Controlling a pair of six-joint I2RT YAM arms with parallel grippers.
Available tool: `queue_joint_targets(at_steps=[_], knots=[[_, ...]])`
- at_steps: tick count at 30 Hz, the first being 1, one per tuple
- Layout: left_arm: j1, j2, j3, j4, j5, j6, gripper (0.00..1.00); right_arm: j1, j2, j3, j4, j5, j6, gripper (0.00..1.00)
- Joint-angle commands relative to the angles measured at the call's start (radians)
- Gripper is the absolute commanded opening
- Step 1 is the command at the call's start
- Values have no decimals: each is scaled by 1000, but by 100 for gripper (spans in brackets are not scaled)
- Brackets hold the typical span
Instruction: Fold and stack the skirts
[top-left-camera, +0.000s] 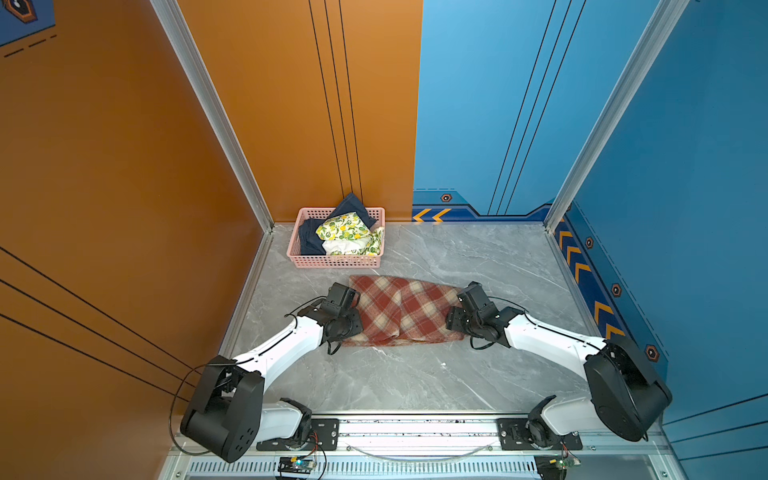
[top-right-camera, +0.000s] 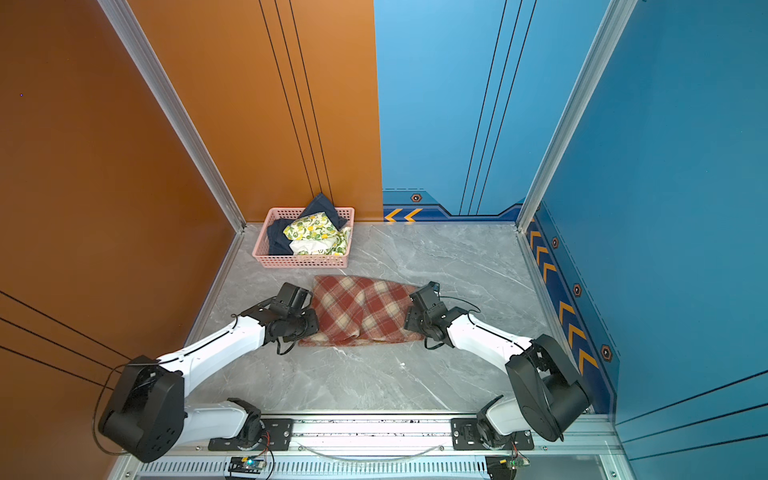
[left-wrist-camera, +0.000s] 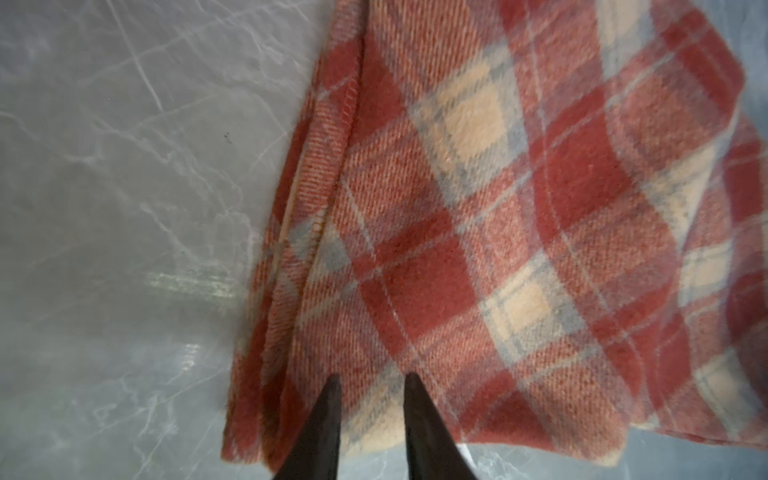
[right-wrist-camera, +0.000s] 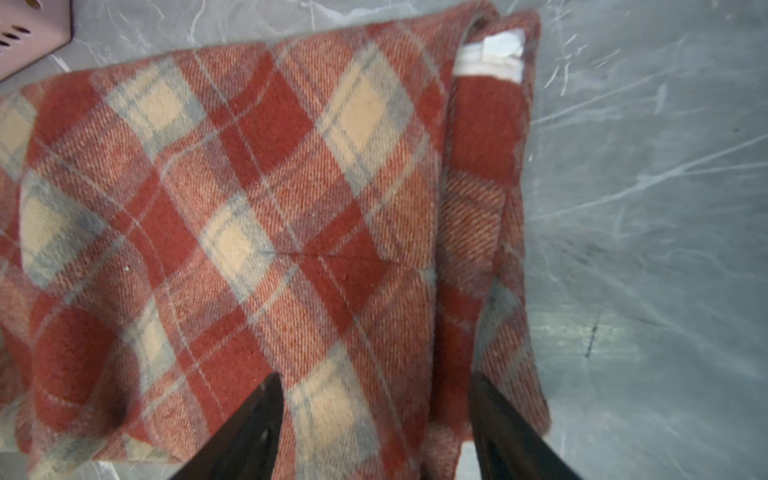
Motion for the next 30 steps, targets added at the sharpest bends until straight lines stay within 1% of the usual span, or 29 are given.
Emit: queue_joint_targets(at_steps=[1,5,8,10,12,13,14,19,24,29,30], knots=[[-2,46,4,25,9,45,27,19,15,-15,-12,26,33,64],[11,86,-28,55,15,51,23,35,31,-14,-4,18,44,52],[16,114,-55,84,31,39,19,37,44,-9,3,10,45,35],[24,132,-77,113,55,16,12,34,50,-3,2,10,40,20],[33,149,-103,150,84,-8,0,31,45,4,3,12,32,7],[39,156,-114,165,98,-19,0,29,41,8,3,12,27,1],[41,163,-121,177,108,-25,0,28,36,11,0,14,21,0],[44,167,-134,191,121,-32,0,-11,-15,36,-44,34,-27,0],[50,163,-136,190,121,-32,0,-69,-100,67,-102,54,-115,0],[63,171,-150,207,149,-54,0,-123,-168,82,-146,75,-184,0],[62,176,-150,233,153,-55,0,-129,-177,77,-146,72,-194,0]])
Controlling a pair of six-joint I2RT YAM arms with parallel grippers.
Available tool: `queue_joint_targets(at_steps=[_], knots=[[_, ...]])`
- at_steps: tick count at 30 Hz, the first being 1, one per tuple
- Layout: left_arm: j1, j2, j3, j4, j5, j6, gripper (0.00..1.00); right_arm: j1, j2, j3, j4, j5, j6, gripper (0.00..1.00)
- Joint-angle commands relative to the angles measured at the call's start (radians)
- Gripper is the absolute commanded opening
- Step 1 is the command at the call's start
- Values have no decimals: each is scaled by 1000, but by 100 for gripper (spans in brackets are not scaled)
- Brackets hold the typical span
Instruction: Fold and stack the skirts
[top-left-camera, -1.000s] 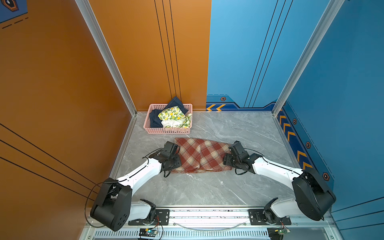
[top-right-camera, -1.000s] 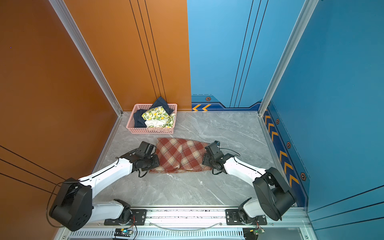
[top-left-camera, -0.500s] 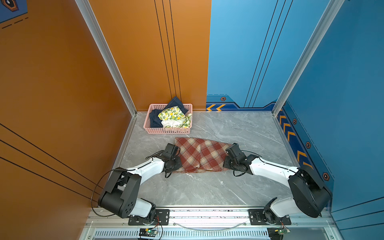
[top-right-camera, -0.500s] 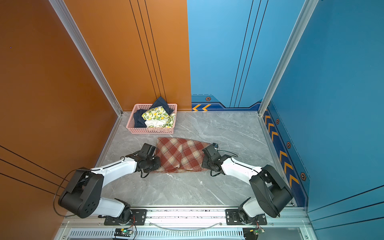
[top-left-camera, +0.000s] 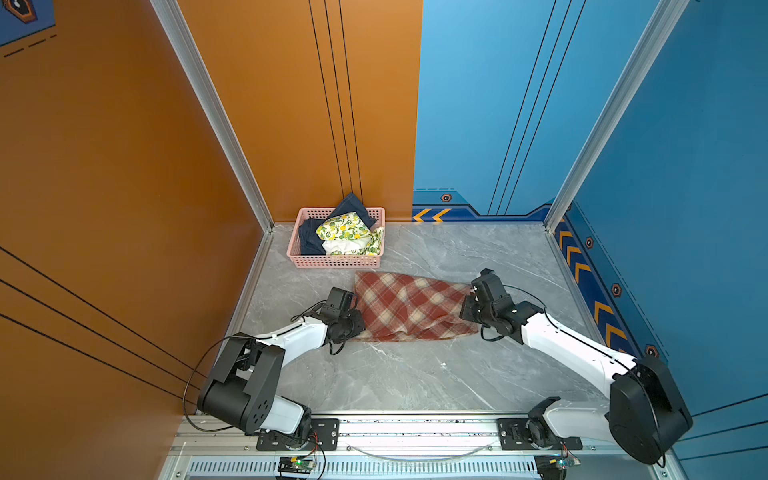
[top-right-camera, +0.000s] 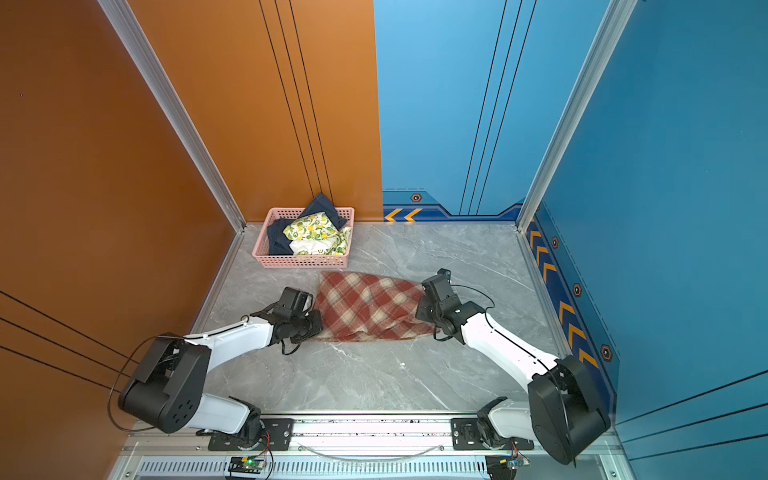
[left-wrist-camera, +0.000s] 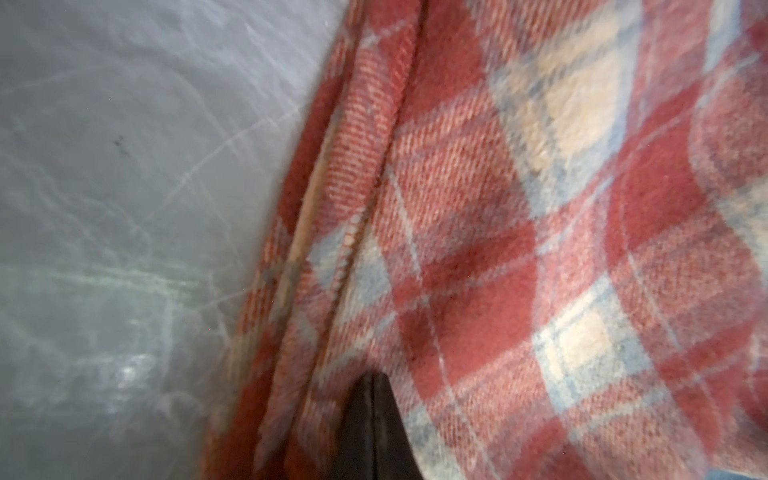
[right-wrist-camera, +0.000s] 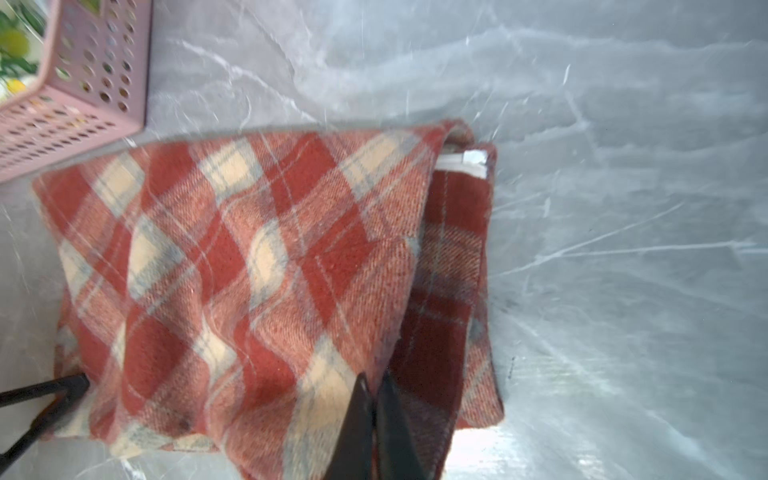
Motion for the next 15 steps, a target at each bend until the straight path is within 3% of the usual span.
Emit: queue_joint_targets(at_steps=[1,8,10,11,15], knots=[[7,56,-51,-46,27,-19,0,-21,-36,6,-71,46,-74,0],[8,70,-54,-30,38,-29,0,-20,-56,-84,-68,60,-60,0],[9,72,-54,-29,39,-31,0,-21,-61,-92,-83,82,-53,4],[9,72,-54,-28,40,-34,0,-24,-63,-88,-96,101,-53,9],[10,72,-52,-20,51,-44,0,-36,-69,-62,-116,101,-54,48]])
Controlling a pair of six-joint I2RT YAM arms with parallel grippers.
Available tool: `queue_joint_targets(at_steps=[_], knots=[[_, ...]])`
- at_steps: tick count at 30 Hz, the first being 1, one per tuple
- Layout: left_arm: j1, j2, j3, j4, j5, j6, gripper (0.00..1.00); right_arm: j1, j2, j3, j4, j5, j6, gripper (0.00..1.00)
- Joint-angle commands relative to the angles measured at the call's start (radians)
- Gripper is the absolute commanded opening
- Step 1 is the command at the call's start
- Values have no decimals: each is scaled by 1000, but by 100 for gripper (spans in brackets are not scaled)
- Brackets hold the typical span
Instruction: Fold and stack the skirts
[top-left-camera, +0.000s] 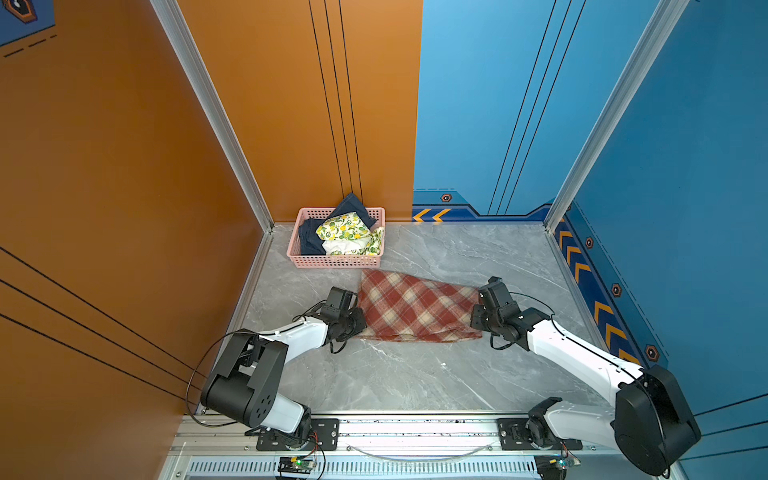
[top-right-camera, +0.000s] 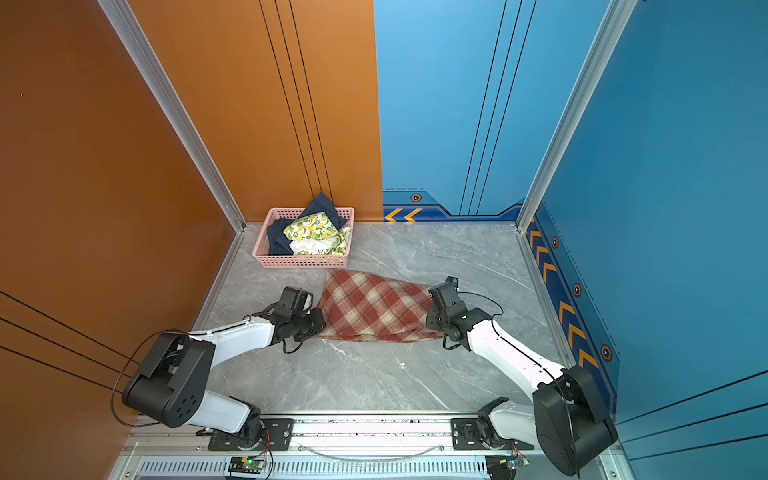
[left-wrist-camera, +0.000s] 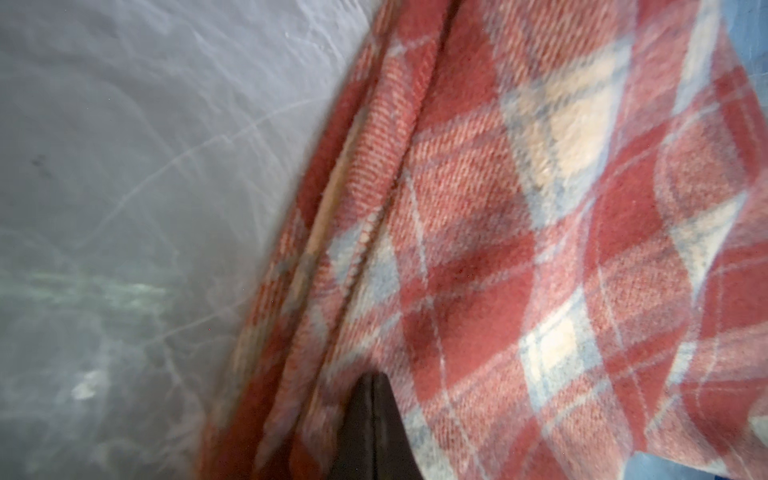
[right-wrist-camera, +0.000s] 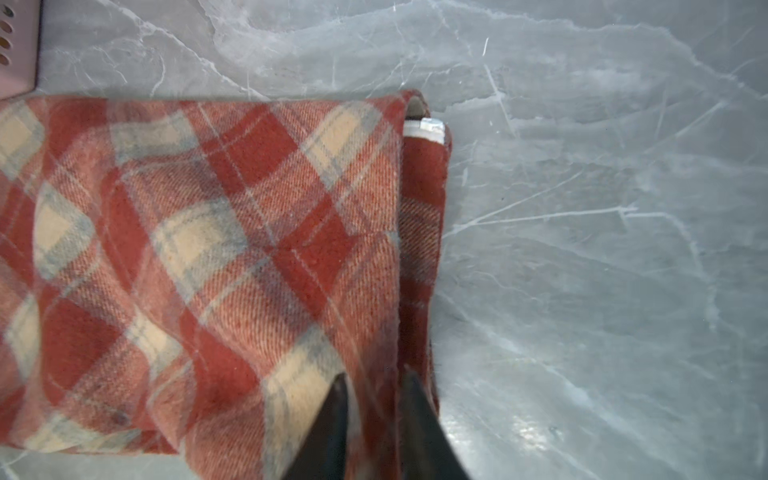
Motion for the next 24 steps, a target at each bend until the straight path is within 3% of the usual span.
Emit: queue_joint_targets(at_steps=[1,5,9,12,24], knots=[[4,41,-43,-96,8,-15,0,-12,-33,26,-48,34,-7,53],[7,1,-19,-134,10,-13,0,-10,-23,46,-51,-10,19,59],[18,-72,11,-218,-4,0,28,17,-24,33,-53,-21,63,62],[32,-133,17,-259,-6,-3,40,44,-32,11,-53,-15,91,63],[90,-231,-1,-336,4,18,41,72,-72,-46,-59,-12,121,65]])
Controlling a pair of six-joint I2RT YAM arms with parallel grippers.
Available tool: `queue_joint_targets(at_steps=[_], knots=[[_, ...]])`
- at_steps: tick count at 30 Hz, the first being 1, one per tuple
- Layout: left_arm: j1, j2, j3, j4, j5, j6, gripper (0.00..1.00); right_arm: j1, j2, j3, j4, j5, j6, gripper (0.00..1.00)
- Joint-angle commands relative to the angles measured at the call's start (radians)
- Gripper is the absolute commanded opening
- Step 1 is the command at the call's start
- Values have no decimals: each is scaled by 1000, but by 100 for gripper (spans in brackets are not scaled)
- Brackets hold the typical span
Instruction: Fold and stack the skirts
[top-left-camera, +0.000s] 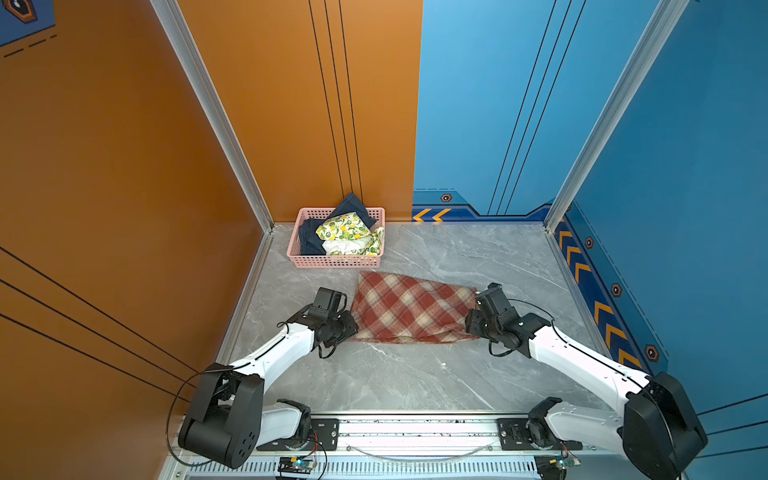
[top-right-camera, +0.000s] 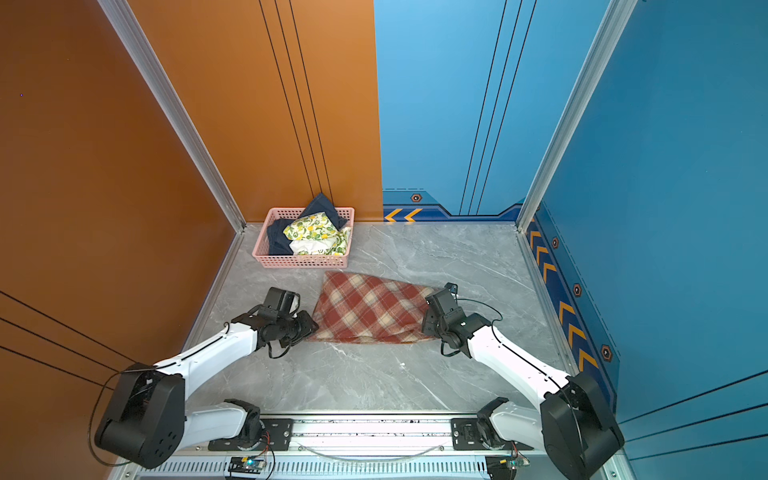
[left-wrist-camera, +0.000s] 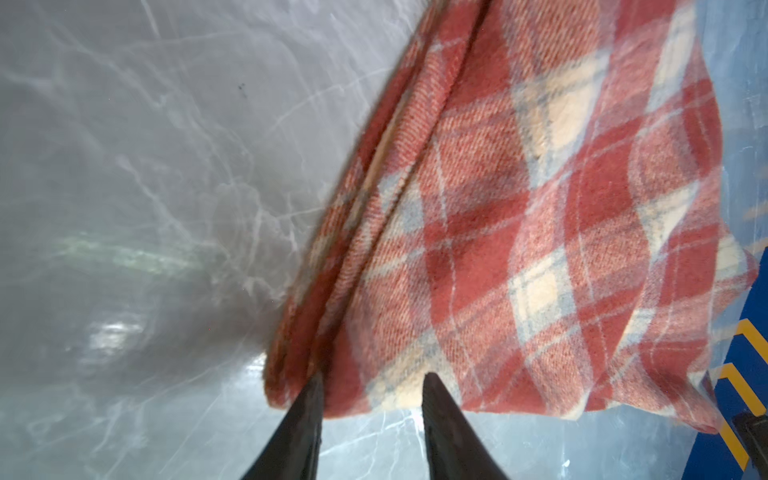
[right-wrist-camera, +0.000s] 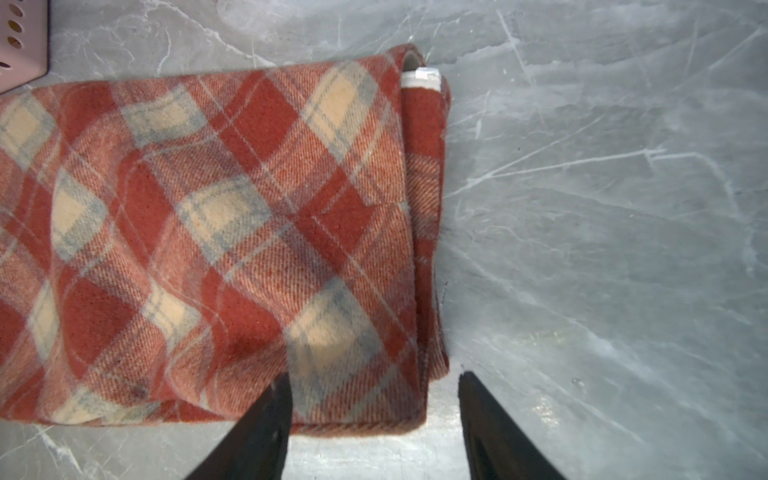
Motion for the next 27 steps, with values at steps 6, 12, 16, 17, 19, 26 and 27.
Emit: queue_joint_targets(at_steps=[6,12,16,17,19,26,27], knots=[[23,20,-15,-9,17,18,40,6,-19,-15,-25,-9,21,65],[14,67,-16,48,36,-3,33,5,-14,-24,-22,-16,16,65],[6,85,-19,70,36,-5,23,-3,4,-31,-9,-47,14,63],[4,87,-20,75,36,-7,19,-3,9,-32,-5,-57,15,63],[3,89,-22,79,35,-8,7,-2,16,-40,7,-72,19,61],[3,78,-18,85,33,-11,0,-15,42,-67,84,-115,18,38],[3,74,-13,83,32,-10,0,-16,47,-66,88,-116,12,33]])
